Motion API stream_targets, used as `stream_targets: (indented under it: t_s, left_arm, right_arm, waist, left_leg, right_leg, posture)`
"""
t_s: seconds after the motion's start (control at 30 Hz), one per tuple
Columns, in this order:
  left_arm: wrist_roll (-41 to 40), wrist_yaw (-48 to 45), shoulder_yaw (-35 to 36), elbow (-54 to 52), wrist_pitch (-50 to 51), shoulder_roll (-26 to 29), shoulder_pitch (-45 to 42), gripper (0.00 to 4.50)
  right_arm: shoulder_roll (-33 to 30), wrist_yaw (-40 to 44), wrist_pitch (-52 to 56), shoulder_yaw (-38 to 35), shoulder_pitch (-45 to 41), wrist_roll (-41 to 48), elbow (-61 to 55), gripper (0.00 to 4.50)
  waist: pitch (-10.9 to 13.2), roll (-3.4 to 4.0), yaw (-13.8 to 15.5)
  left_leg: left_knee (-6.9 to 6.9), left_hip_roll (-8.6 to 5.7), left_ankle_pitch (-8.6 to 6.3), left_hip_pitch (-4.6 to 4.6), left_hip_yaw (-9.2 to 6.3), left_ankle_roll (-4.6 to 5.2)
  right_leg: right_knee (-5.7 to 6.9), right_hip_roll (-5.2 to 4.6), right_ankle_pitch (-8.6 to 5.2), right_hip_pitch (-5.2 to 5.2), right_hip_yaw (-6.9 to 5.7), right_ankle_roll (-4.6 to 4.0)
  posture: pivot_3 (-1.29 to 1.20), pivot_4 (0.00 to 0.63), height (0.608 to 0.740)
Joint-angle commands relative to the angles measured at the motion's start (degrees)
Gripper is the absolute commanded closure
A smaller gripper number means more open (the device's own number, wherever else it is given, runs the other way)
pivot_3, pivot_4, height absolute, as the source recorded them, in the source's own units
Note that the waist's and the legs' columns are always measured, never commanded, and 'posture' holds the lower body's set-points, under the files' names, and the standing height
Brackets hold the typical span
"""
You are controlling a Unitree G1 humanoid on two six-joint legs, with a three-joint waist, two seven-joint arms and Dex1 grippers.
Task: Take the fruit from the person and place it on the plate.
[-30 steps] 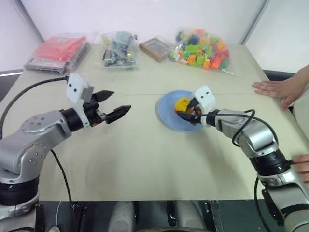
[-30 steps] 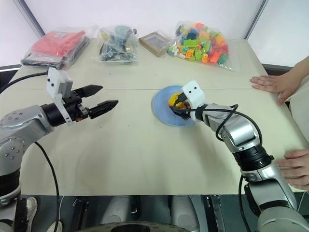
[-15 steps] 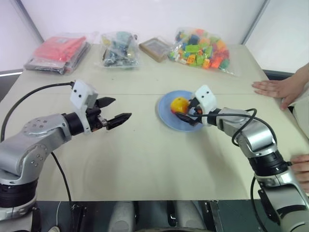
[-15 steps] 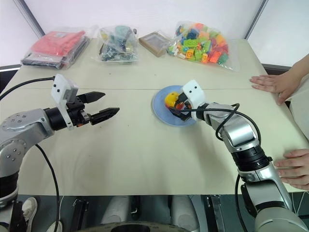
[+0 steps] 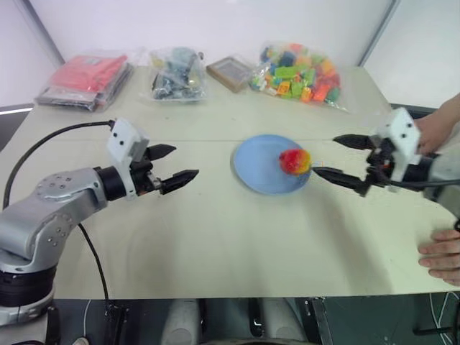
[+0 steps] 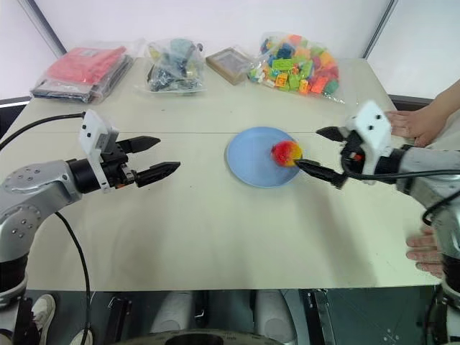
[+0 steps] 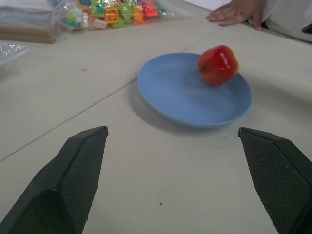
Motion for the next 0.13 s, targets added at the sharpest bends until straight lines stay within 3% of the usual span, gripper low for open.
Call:
stream_targets:
  t_s: [0.03,0.13]
  left_arm:
    - [0.51,-0.73,0.38,-0.47,-1.63,0.08,-1.26,0.00]
    - [0.85,-1.00,0.11,-0.08,-2.01,-0.08,-1.71,0.00]
  right_arm:
    - [-1.42,0.95,0.22,-3.93,1.14,1.82,-2.31,0.02]
    - [-1.26,0.40,-0.15,-3.78,1.22,1.32,-2.11,0.02]
  waist:
    - [0.00,0.00,-0.09]
    - [0.00,0.00,-0.15]
  left_leg:
    - [0.00,0.00,0.00,0.01,0.00,0.00]
    - [0.01,0.00,0.00,0.02,-0.01,0.00]
  right_leg:
    - [0.00,0.00,0.00,0.00,0.01,0.00]
    - [0.01,0.02,0.00,0.00,0.01,0.00]
  posture:
    - [0.00,0.150,0.731]
    - [0.00,0.150,0.731]
